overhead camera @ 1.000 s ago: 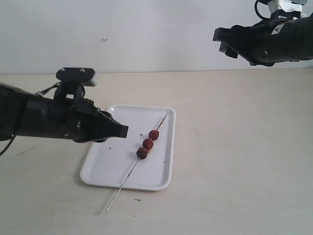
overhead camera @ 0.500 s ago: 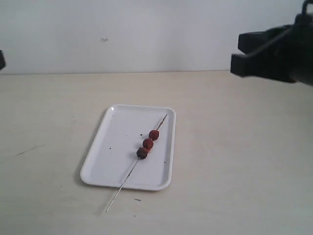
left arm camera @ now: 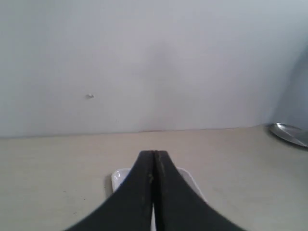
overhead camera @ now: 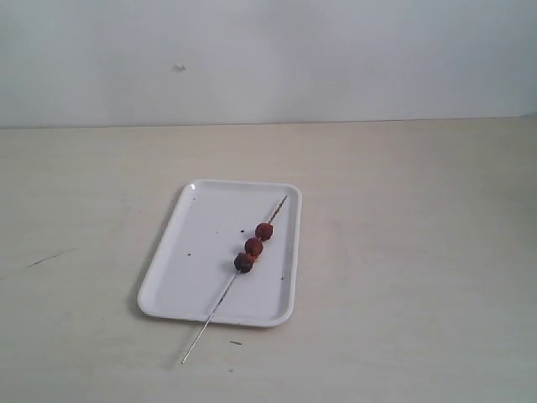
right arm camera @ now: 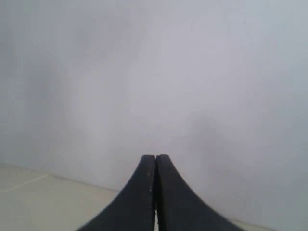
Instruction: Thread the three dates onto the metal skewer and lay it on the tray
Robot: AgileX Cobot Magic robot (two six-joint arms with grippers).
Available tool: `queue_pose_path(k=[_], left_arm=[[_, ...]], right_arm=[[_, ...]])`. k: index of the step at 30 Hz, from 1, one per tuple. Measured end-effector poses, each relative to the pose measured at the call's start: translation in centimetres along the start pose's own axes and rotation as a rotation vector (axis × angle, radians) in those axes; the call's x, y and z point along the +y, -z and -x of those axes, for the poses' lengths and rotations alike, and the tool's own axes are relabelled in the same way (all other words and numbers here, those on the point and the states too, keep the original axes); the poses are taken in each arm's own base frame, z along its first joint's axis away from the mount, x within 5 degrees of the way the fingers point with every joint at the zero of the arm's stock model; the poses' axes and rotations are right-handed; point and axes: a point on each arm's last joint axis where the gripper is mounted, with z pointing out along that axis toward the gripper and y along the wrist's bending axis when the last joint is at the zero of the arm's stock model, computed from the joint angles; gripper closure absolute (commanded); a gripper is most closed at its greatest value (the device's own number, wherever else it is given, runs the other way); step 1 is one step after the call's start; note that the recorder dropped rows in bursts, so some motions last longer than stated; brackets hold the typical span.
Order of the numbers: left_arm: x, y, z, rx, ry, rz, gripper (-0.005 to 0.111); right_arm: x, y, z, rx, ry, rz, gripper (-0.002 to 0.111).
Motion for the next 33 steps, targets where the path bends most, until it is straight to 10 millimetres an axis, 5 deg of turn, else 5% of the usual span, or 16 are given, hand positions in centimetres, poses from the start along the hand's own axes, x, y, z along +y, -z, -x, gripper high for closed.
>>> queue_pose_path(k=[6,15,20,33], left_arm=[[0.3,0.0,-1.8,0.046,0.040,0.009,0.107],[0.4,0.0,-2.0,0.052,0.041,0.011,0.107],[0.4,0.0,-2.0,0.052,0.041,0.011,0.107],[0.4,0.0,-2.0,0.052,0.045,0.011,0.107]], right_arm=[[0.1,2.4,-0.2,-0.020,-0.030,0.025,0.108],[0.2,2.5,-0.6,0.032,-0.098,0.032,0.108],[0.2,2.5,-0.8,0.042,0.024,0.028,0.108],[-2.3,3.5,-2.8,0.295,0.110,-0.484,0.108]])
